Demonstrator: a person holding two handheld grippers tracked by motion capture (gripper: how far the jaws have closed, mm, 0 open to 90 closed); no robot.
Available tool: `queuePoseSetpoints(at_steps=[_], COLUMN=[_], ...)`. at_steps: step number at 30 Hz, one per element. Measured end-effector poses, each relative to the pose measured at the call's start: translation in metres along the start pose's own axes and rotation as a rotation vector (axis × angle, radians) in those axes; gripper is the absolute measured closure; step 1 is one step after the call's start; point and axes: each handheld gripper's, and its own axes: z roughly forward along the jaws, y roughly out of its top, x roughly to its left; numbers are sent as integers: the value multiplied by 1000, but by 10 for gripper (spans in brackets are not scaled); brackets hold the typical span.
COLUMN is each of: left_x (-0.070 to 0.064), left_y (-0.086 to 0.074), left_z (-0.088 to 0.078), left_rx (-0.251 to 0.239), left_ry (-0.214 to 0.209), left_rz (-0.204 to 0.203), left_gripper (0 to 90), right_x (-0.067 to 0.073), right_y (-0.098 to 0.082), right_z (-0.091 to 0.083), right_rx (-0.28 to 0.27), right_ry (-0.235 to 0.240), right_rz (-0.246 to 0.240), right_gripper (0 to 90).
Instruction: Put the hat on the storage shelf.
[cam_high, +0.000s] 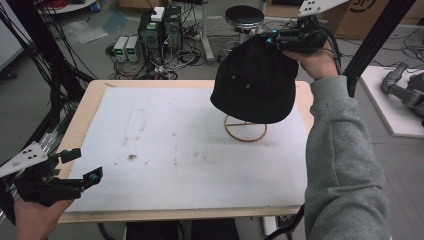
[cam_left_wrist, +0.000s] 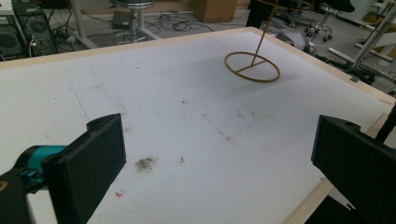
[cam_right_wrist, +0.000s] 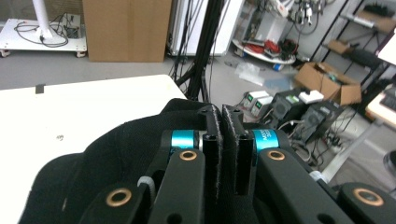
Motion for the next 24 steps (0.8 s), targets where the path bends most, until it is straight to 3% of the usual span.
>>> queuePoseSetpoints(at_steps=[10, 16, 24], left_x=[0, 0, 0], left_y=[-1, -2, -1], left_z=[15, 23, 27], left_rx=[33, 52, 57], left_ry=[-6, 3, -5], left_rz=[-1, 4, 5], left_gripper=[33, 33, 33], right_x=[-16, -19, -20], right_y=[-44, -64, -67], right_z=[9, 21, 28], right_rx=[23, 70, 81], right_ry=[-8, 27, 50], right_rz=[85, 127, 144], right_gripper=[872, 872, 870])
